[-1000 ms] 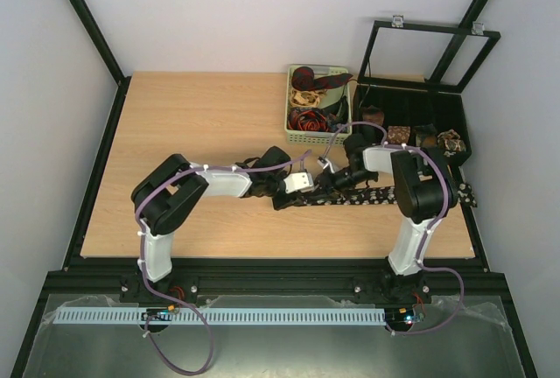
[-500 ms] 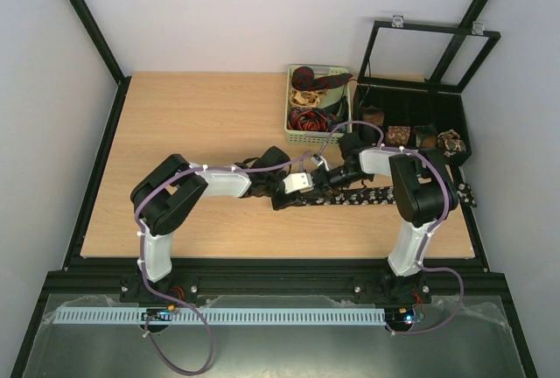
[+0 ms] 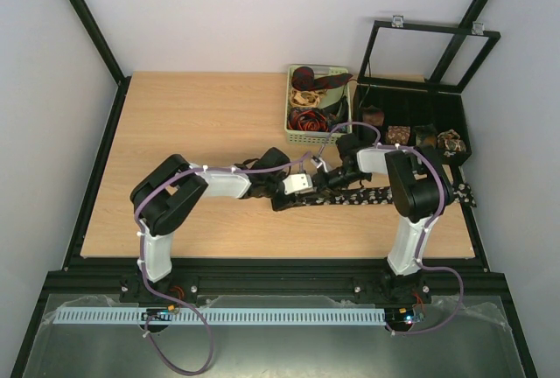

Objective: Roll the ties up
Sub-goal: Roll the tie at the center of the board.

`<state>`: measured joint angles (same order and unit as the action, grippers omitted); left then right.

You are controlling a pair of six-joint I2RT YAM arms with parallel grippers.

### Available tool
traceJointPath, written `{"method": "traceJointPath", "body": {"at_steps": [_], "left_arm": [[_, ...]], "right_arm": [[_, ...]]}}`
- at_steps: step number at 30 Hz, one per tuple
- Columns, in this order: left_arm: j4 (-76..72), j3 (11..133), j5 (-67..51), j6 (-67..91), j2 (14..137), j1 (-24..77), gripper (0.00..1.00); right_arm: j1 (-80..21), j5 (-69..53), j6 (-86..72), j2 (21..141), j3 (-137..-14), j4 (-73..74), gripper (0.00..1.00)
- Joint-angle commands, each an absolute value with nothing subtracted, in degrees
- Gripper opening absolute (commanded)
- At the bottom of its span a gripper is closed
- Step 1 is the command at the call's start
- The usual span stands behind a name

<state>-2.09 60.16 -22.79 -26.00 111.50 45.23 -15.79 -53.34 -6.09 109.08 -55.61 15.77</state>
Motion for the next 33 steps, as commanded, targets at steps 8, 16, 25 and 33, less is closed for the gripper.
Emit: {"method": "traceJointPath", "body": {"at_steps": [8,16,25,33], "left_arm": [[-2.0,56.3,-25.3,-22.8,106.0,45.2,0.64],[-7.1,56.0,-23.6,-20.1,109.4,45.4,0.71],[-4.5,56.0,-17.3,-24.0,112.7,45.2,0.48],[-1.8,52.3,-18.2,-27.2,109.0,43.7,0.35]], "right_arm": [[-15.4,-42.0,-2.6,115.0,-54.4,18.7,0.01],[-15.0,-42.8,-2.1,111.6,-52.6,17.7,0.01],[-15.0,-47.2,-3.5,108.9,-53.3,16.9,0.01],[-15.1,-46.5,-1.3,106.0,-54.7,23.3,0.01]]}}
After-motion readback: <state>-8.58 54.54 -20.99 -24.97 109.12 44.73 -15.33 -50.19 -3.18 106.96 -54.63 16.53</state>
